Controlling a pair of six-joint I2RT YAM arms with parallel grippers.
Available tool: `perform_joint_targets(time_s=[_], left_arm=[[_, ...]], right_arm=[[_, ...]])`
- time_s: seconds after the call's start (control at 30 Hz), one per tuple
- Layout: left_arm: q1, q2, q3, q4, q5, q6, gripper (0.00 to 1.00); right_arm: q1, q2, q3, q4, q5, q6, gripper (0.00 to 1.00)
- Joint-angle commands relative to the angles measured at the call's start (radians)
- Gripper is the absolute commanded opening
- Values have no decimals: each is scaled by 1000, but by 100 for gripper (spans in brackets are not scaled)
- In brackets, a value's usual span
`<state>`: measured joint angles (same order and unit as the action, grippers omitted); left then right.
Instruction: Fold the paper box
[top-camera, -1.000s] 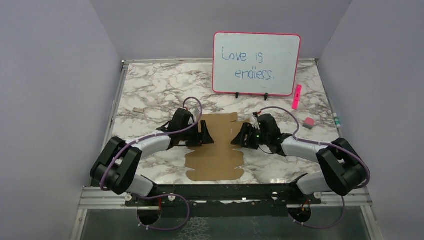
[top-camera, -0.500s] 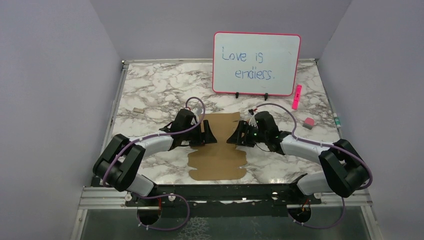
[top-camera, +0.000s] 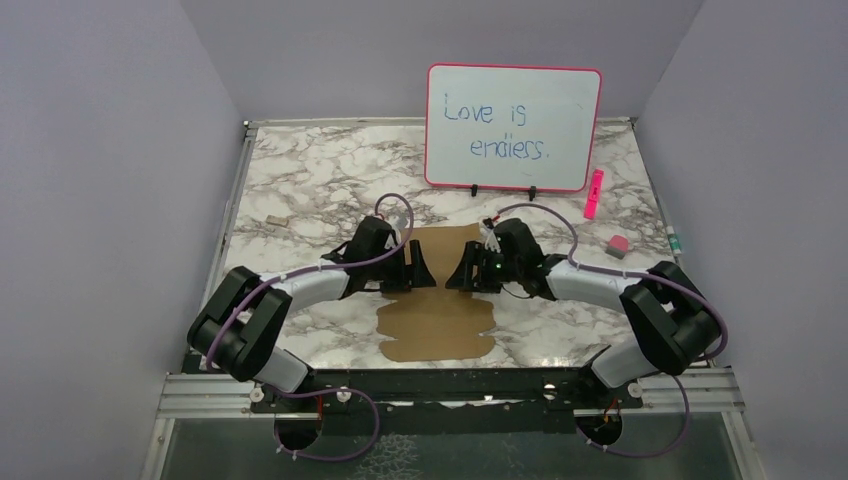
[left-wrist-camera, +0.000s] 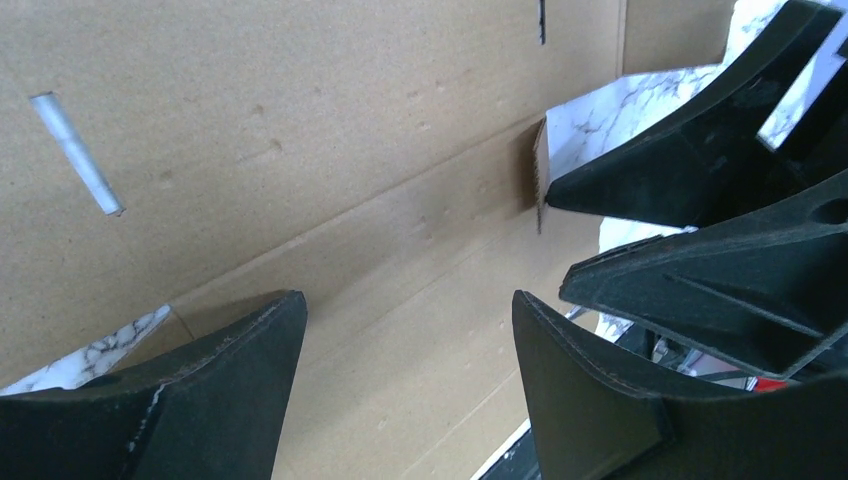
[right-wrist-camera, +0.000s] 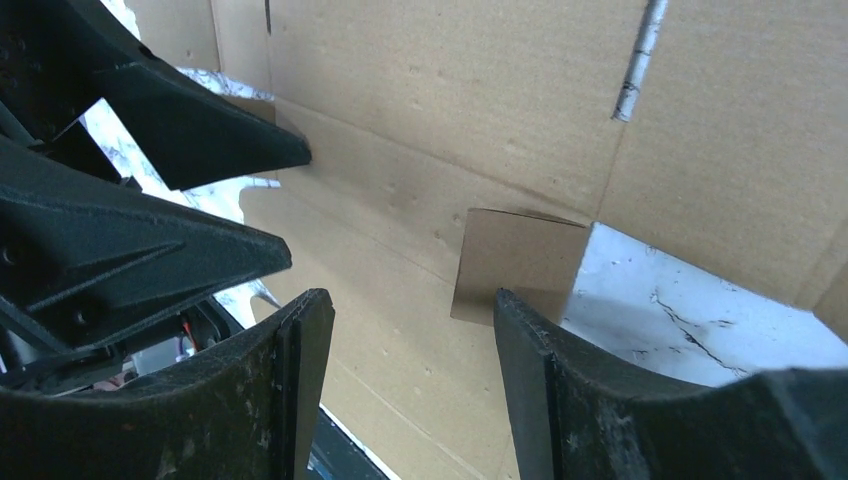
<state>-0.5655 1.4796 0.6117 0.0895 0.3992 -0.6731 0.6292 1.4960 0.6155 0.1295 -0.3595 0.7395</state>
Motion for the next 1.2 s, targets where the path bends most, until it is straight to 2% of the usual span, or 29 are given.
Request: perform_joint_targets(time_s=[0.0,0.23,0.4,0.57,0.83,1.0,1.17], left_arm=[[-16,-21,68,-156,-30,51,77],[23,-92,209,-341,-102,138,81],[132,-94,289,-445,-107,228,83],[274,-8,392,-522,-94,327,83],[364,207,556,-553,-11,363,81],[368,356,663,-582,66,383,68],[369,443,711,-596,92,407,49]], right_arm=[[10,-21,64,-139,70,-71,66],[10,-120,119,-299,165,-156,67],[10,-215,104,-339,178,-195,68],[11,-272,90,-350,177,-229,69],[11,-264,80,-320,149,-250,69],[10,-231,91,-294,130,-265,69],[10,-217,97,-270,118,-277,69]])
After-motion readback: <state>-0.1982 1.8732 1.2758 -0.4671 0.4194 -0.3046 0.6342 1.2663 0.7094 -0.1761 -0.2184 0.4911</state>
